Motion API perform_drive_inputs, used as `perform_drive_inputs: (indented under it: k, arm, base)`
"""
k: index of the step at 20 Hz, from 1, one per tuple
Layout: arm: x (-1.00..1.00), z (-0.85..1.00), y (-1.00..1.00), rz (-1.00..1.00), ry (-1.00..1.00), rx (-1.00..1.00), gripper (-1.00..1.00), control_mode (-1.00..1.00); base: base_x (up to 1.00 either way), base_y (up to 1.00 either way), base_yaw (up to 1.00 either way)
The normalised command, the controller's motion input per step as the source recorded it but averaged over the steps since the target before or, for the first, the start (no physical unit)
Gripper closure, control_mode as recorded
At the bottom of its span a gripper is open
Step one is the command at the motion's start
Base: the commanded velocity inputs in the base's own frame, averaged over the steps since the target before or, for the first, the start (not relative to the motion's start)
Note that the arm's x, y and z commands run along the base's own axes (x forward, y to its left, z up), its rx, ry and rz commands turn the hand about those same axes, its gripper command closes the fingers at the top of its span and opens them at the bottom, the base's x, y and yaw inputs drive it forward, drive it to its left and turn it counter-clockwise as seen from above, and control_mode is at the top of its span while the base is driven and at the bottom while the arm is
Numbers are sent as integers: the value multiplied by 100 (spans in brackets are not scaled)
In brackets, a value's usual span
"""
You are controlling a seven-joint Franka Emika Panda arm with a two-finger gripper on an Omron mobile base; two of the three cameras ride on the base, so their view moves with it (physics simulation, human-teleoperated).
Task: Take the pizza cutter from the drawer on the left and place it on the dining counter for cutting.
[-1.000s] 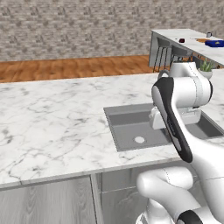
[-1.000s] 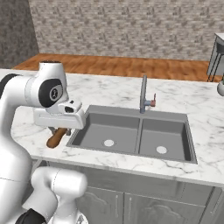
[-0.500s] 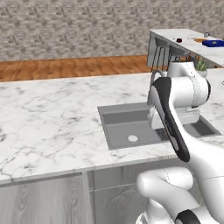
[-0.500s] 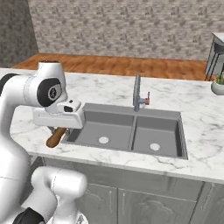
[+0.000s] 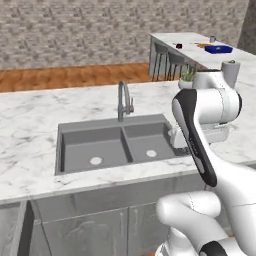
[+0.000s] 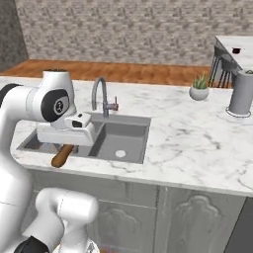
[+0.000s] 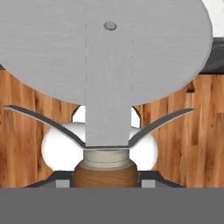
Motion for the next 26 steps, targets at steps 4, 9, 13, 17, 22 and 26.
perform_drive_inputs:
  k: [4, 9, 13, 17, 22, 26]
  arm:
    - [0, 0, 0, 0, 0, 0, 100, 100]
    - [0, 0, 0, 0, 0, 0, 100, 100]
    - [0, 0, 0, 0, 0, 0, 100, 100]
    - [0, 0, 0, 0, 0, 0, 100, 100]
    - [0, 0, 0, 0, 0, 0, 100, 100]
    - [0, 0, 0, 0, 0, 0, 100, 100]
  base:
    - [0, -100, -11]
    - [0, -100, -7]
    - [0, -100, -4]
    - [0, -100, -1]
    - [0, -100, 0]
    - [0, -100, 0]
